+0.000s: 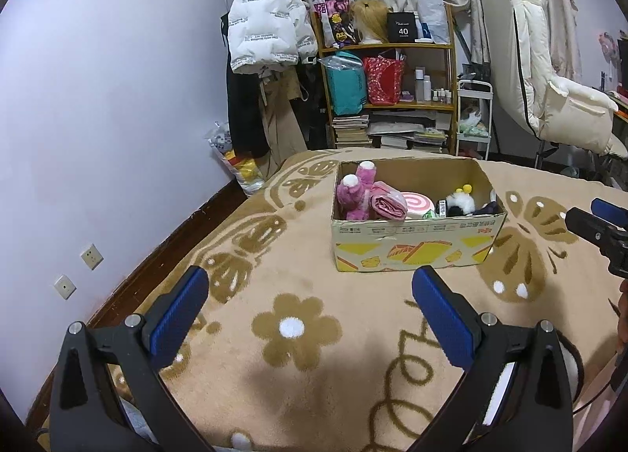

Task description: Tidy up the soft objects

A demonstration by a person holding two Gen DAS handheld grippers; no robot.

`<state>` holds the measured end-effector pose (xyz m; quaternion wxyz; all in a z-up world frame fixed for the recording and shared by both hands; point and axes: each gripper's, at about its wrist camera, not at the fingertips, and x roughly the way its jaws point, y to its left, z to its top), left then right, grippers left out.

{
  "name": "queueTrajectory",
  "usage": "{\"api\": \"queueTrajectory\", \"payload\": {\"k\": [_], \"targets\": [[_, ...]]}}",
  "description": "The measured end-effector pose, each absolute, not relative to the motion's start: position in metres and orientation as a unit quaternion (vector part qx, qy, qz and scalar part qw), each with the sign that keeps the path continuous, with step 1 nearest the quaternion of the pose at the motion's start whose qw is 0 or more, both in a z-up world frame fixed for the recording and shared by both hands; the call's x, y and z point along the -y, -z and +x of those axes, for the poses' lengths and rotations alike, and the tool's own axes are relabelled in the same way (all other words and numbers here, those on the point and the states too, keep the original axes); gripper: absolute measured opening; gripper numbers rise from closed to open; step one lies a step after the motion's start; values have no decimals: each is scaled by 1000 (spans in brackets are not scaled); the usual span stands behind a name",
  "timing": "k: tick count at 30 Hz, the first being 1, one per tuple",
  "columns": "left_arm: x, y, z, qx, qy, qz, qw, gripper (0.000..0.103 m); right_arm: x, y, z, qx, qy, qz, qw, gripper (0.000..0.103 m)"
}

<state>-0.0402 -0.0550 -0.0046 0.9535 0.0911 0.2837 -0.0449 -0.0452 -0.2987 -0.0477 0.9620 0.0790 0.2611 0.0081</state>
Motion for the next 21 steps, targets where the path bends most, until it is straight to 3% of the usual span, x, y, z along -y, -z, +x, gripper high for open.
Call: {"api": "queueTrajectory", "payload": {"k": [21], "targets": [[56,0,-42,-277,48,89,956,103,297,54,-45,-268,-10,78,960,103]]}}
